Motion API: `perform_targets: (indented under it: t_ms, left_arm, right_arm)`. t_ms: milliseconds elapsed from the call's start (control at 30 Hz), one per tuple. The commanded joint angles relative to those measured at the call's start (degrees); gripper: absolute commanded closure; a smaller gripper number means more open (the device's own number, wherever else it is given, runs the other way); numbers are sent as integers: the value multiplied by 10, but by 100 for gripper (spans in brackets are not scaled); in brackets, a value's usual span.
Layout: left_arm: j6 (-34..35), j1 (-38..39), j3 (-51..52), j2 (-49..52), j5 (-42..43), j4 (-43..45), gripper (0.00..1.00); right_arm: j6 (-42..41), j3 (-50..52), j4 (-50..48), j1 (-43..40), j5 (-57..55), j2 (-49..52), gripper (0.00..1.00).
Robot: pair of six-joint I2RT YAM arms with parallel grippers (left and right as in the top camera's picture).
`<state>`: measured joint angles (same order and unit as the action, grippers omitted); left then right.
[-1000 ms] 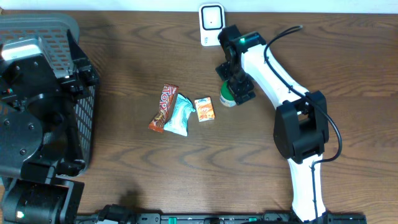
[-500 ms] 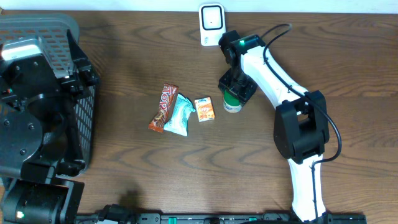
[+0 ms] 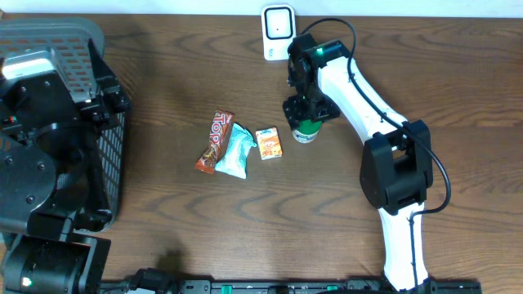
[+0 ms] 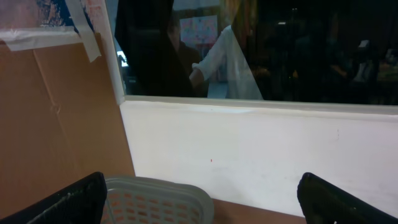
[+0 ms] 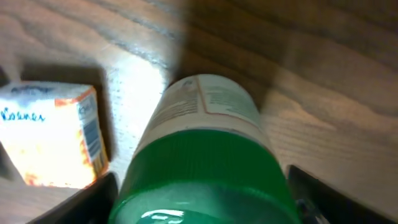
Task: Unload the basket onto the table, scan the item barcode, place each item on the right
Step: 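Lower the jar back onto the table and open the right gripper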
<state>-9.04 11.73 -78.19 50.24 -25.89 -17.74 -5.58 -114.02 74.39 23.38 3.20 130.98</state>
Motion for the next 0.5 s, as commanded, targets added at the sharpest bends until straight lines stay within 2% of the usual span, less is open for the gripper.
perform_targets:
  t_ms: [0,133,267,300,467]
  left_arm:
    - [-4,-2,3,-1,-7,2,2]
    - [-4,-2,3,-1,-7,2,2]
    - [-4,-2,3,-1,-7,2,2]
    - [-4,-2,3,-1,-7,2,2]
    - [-4,-2,3,-1,-7,2,2]
  right_arm:
    - [65,-20,5,5,1,-17,1]
    - [45,-45,29,10,0,-26,1]
    - [-96,-94,74,16,-9,-30,1]
    - [-182,-115,95,16,-14,-30,1]
    - [-484,-134,149,6,5,-30,1]
